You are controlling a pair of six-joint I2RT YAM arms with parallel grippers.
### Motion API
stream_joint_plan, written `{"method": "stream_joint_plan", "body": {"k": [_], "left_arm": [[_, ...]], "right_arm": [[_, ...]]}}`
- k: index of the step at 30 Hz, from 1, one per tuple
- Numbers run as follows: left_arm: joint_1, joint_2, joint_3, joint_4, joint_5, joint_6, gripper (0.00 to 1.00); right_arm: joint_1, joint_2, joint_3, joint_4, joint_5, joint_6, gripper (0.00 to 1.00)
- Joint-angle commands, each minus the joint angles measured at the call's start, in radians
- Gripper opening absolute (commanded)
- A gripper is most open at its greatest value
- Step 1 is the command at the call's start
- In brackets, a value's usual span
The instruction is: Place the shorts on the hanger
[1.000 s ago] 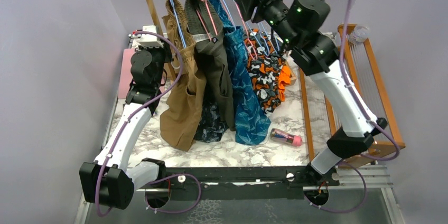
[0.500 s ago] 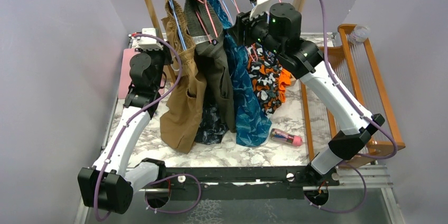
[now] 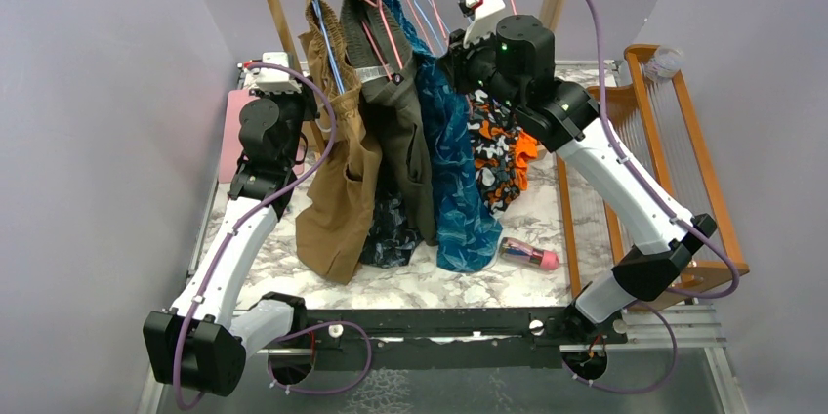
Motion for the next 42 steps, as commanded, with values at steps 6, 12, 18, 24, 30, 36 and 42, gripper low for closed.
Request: {"method": "stream_joint_plan", "body": {"k": [6, 12, 18, 24, 30, 36, 42], "left_arm": [[-0.028, -0.013, -0.012, -0.135, 0.115, -0.114, 0.0], [-0.03, -0.013, -0.01, -0.137, 0.115, -0.115, 0.0], [-0.03, -0.015, -0.004, -0.141, 0.114, -0.114, 0.0], [-0.03, -0.012, -0.004, -0.141, 0.117, -0.118, 0.0], [-0.03, -0.021, 0.011, -0.16, 0.114, -0.11, 0.0], [-0.029, -0.03, -0.008, -0.163, 0.118, -0.112, 0.0], [-0.03, -0.035, -0.013, -0.163, 0.113, -0.112, 0.0]], "right_arm": [[0.002, -0.033, 0.056, -0.016, 0.201, -0.051, 0.01], [0.002, -0.035, 0.129, -0.029, 0.266, -0.067, 0.01], [0.003, -0.051, 0.114, -0.021, 0.308, -0.093, 0.01], [0.002, -0.06, 0.064, -0.02, 0.262, -0.08, 0.01], [0.002, -0.045, 0.171, -0.041, 0.251, -0.074, 0.01], [0.002, -0.091, 0.005, -0.035, 0.272, -0.056, 0.01], [0.002, -0.139, -0.013, -0.015, 0.284, -0.071, 0.01]]}}
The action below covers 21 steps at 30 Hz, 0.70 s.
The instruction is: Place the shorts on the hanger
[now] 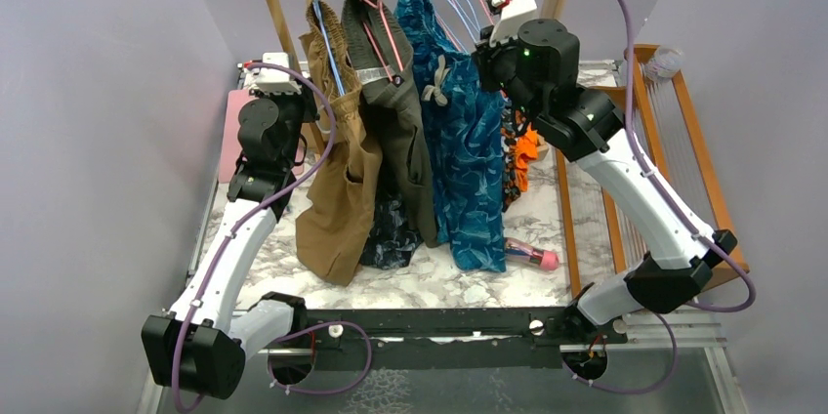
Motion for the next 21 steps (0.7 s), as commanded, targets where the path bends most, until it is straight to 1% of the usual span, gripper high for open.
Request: {"method": "stream_joint_plan", "body": {"k": [1, 6, 13, 17, 21], "left_arm": [[-0.027, -0.023, -0.019, -0.129, 0.113, -0.118, 0.0], [-0.027, -0.018, -0.003, -0.135, 0.112, -0.116, 0.0], [-0.027, -0.004, 0.011, -0.137, 0.121, -0.123, 0.0], [-0.027, -0.004, 0.012, -0.137, 0.119, -0.125, 0.0], [-0.027, -0.005, 0.007, -0.135, 0.121, -0.129, 0.0]], "right_arm": [[0.002, -0.063, 0.025, 0.049, 0.03, -0.009, 0.01], [0.002, -0.108, 0.079, 0.071, 0.037, -0.022, 0.01], [0.002, -0.136, 0.109, 0.07, -0.02, -0.006, 0.01], [0.002, -0.14, 0.073, 0.086, -0.059, 0.009, 0.01], [0.002, -0.134, 0.03, 0.133, -0.131, 0.034, 0.01]]}}
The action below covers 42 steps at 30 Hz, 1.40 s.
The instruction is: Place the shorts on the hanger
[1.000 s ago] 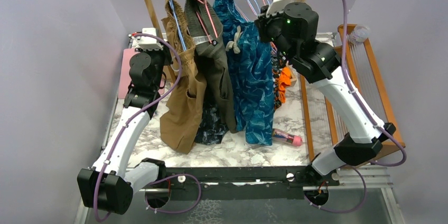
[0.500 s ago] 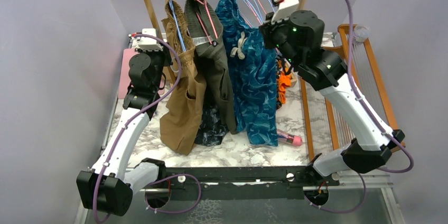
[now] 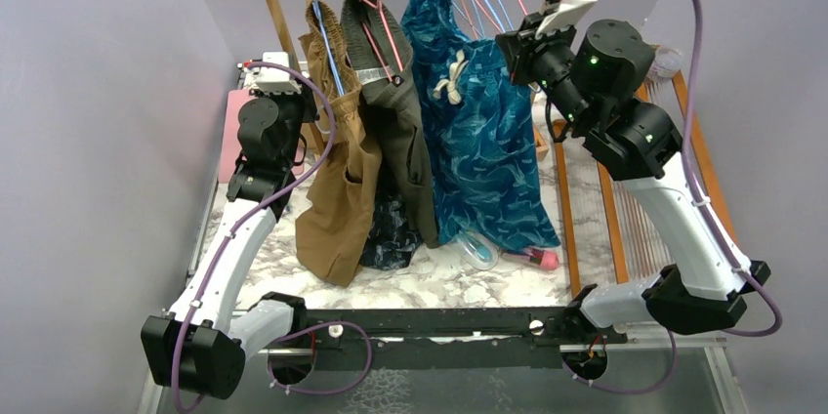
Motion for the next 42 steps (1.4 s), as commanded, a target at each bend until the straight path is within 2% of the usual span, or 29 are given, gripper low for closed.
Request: {"method": "stream_joint_plan", "body": {"k": [1, 6, 10, 22, 23, 27, 29, 31, 35, 38, 42], "left_arm": [[-0.026, -0.004, -0.002, -0.114, 0.122, -0.131, 0.0], [-0.026, -0.012, -0.007, -0.118, 0.118, -0.125, 0.0], [-0.026, -0.013, -0.006, -0.118, 0.118, -0.124, 0.0], [-0.026, -0.005, -0.025, -0.109, 0.125, -0.126, 0.0], [-0.026, -0.004, -0.025, -0.109, 0.124, -0.125, 0.0], [-0.027, -0.003, -0.026, -0.111, 0.123, -0.123, 0.0], [-0.027, -0.002, -0.026, -0.112, 0.123, -0.123, 0.0], [-0.027, 0.0, -0.025, -0.112, 0.122, -0.126, 0.0], [-0.027, -0.009, -0.027, -0.124, 0.121, -0.135, 0.0], [-0.027, -0.03, -0.035, -0.142, 0.113, -0.14, 0.0], [-0.027, -0.066, -0.058, -0.166, 0.106, -0.144, 0.0]], "right_arm": [[0.002, 0.003, -0.03, 0.129, -0.106, 0.041, 0.01], [0.001, 0.034, -0.002, 0.186, -0.129, 0.06, 0.01], [0.002, 0.091, 0.06, 0.145, -0.119, 0.071, 0.01], [0.002, 0.094, -0.057, 0.116, -0.129, 0.094, 0.01], [0.002, 0.087, -0.065, 0.112, -0.136, 0.095, 0.06], [0.002, 0.062, -0.063, 0.05, -0.175, 0.096, 0.42], [0.002, 0.04, -0.065, 0.016, -0.191, 0.104, 0.52], [0.002, 0.002, -0.082, -0.009, -0.208, 0.113, 0.56], [0.002, -0.088, -0.141, -0.088, -0.312, 0.13, 0.58], [0.002, -0.176, -0.262, -0.142, -0.388, 0.149, 0.58], [0.001, -0.314, -0.492, -0.133, -0.373, 0.174, 0.59]]}}
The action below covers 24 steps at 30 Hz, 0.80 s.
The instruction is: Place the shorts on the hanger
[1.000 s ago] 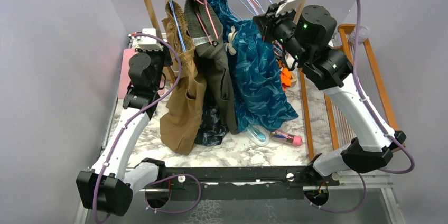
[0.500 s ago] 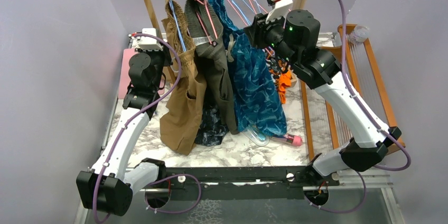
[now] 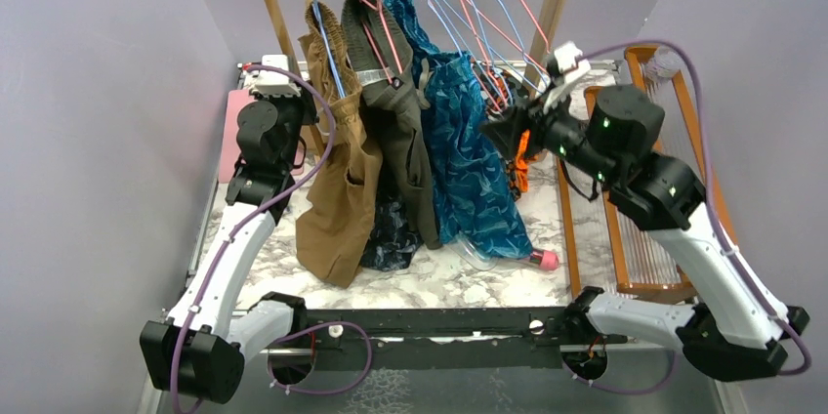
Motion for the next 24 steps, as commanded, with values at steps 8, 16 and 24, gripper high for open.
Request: {"method": "stream_joint_plan", "body": {"k": [8, 16, 24], "left_arm": [[-0.025, -0.149, -0.044, -0.3, 0.046, -0.182, 0.41], [-0.036, -0.222, 0.046, -0.454, -0.068, -0.206, 0.76], [-0.039, -0.235, 0.114, -0.5, -0.033, -0.239, 0.72]], "right_arm": [[0.002, -0.214, -0.46, 0.079, 0.006, 0.067, 0.61], [0.002, -0.251, -0.59, 0.21, 0.074, 0.078, 0.62], [0.002, -0.256, -0.627, 0.234, 0.076, 0.087, 0.62]]}}
